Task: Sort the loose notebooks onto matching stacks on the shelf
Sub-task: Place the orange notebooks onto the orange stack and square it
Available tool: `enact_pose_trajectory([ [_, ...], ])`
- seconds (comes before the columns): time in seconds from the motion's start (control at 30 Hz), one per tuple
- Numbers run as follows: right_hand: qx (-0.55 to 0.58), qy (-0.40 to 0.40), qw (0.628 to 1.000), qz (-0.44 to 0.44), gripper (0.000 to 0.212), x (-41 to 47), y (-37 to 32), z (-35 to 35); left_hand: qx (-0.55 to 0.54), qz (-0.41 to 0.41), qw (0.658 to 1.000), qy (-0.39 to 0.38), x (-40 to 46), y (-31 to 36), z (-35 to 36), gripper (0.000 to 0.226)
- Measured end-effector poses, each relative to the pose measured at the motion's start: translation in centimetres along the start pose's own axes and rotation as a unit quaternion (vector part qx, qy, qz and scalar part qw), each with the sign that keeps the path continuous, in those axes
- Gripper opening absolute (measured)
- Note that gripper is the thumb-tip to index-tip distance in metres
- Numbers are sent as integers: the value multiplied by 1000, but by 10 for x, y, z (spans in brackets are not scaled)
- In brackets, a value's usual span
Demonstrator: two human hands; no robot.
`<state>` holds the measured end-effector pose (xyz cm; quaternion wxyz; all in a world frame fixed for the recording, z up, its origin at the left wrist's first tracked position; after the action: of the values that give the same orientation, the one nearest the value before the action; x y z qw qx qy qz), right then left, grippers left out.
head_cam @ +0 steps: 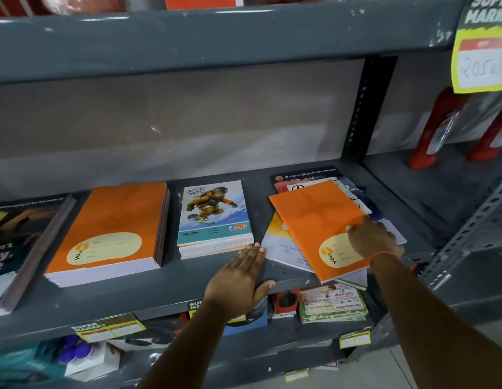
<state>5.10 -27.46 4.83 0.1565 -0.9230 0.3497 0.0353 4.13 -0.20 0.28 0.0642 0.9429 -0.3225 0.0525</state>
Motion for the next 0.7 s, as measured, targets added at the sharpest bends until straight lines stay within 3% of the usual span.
enact_pose_trajectory([
  [0.13,-8,-25,999,22,58,7,6,-4,1,-5,1000,3,0,0,1,72],
  [0.23,61,-57,995,49,70,9,14,-4,-2,-8,1000,-1,0,-2,3,72],
  [0.4,107,-94,990,15,36,13,23,-15,3,-7,1000,-1,-1,0,2,72],
  [0.57,345,-179,921,27,5,16,29,-35,-23,-18,999,-35,0,-1,-3,70],
  [0.7,440,-202,875,7,21,8,26,-53,-54,-62,996,-33,-27,-12,-8,69],
])
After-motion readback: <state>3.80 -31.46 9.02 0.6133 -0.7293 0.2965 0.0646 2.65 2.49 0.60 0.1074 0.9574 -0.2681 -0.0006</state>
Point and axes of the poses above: each hand's wrist, its own x-axis towards the middle knuckle, its own z-axis out of the palm, y = z × x, the point moved 4 cm from there along x, towards the middle knuckle, and after that the axes turned 1 degree about -x, right-handed, at the moved point
